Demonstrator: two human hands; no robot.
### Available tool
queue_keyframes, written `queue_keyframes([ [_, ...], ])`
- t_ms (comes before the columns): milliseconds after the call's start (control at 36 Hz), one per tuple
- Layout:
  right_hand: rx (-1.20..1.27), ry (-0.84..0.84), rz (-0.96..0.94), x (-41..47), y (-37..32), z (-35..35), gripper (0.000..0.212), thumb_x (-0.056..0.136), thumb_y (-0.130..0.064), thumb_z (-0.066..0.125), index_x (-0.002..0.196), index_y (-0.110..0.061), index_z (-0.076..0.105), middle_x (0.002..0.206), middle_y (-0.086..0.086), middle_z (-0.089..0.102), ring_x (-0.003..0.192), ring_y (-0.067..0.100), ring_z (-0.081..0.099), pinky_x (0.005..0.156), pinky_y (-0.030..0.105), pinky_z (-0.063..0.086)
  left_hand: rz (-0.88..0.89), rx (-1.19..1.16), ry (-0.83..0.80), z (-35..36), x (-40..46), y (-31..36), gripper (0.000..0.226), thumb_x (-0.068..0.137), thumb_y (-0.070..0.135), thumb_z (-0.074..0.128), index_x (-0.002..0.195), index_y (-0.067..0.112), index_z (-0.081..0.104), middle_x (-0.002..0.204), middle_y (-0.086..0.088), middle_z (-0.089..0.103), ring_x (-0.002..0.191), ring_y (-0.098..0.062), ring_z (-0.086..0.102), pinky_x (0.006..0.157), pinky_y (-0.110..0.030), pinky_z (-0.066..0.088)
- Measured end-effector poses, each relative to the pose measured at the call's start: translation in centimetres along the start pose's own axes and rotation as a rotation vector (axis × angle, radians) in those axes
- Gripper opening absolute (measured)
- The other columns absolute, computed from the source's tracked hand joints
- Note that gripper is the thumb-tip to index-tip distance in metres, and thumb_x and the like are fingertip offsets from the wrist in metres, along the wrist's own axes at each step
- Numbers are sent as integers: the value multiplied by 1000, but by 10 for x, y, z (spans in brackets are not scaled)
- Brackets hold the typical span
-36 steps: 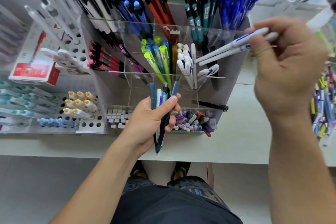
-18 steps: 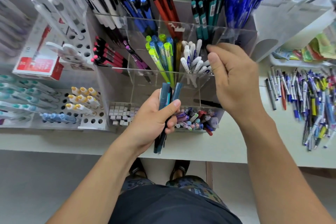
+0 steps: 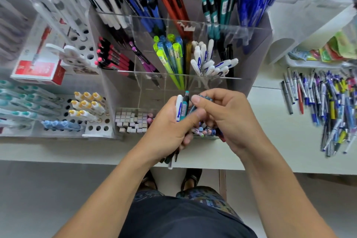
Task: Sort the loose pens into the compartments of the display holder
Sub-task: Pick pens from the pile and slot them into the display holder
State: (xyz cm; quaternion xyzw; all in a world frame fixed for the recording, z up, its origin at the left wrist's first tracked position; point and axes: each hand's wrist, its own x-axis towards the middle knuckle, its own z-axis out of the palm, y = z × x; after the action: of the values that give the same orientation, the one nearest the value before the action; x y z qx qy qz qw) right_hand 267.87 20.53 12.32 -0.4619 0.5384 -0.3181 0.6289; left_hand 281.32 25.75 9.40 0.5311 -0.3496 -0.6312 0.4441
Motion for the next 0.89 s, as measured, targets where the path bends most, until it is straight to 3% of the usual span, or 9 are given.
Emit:
queue_keyframes([
  [56,-14,6,-60,-3,-2,0,7,88,-7,75,83,-4,71,53,4,59,40,10,52,40,18,42,-30,-105,20,0,-1,2,44,91,49,54,110,9,51,73,-5,62,44,-16,47,37,-23,35],
  [167,-30,85,-338,-12,-26,-7,4,83,-14,77,85,-14,73,63,-3,65,48,10,53,46,18,45,-95,-257,86,-10,-4,5,25,106,33,45,97,10,48,71,-4,66,45,-18,53,34,-22,35],
  [278,-73,233,-788,-16,-61,-17,7,92,-16,74,96,-18,68,75,-10,68,55,13,59,53,23,48,-68,-300,117,-23,-5,3,18,106,28,46,104,11,49,75,-4,60,41,-11,41,33,-19,29],
  [361,-168,335,-941,-4,-70,-9,10,94,-19,74,101,-17,66,80,2,67,61,22,62,55,32,51,-69,-399,92,-26,-5,3,24,94,34,54,103,12,52,72,-1,55,42,-6,32,34,-15,24],
  [444,-329,402,-950,17,-60,7,12,92,-19,77,98,-10,71,82,2,69,66,25,66,59,42,56,-95,-508,68,-27,-6,4,26,101,34,47,107,11,57,70,0,51,44,-7,28,36,-16,19],
  [556,-401,446,-911,31,-54,18,18,92,-24,76,97,-7,74,81,-2,69,67,22,68,60,41,57,-117,-634,17,-33,-9,6,33,103,21,32,111,6,60,72,-3,51,46,-9,31,38,-19,20],
  [667,-497,472,-971,34,-56,21,20,92,-27,76,97,-8,75,82,-3,70,68,19,68,62,38,56,-63,-622,19,-36,-10,4,35,103,9,31,122,2,60,76,-4,54,51,-10,35,40,-19,26],
  [889,-583,475,-942,36,-63,6,23,92,-34,76,94,-10,74,79,-5,69,66,21,70,58,40,55,-15,-466,17,-39,-13,1,32,105,7,41,134,8,55,87,-2,63,59,-11,44,50,-19,36],
])
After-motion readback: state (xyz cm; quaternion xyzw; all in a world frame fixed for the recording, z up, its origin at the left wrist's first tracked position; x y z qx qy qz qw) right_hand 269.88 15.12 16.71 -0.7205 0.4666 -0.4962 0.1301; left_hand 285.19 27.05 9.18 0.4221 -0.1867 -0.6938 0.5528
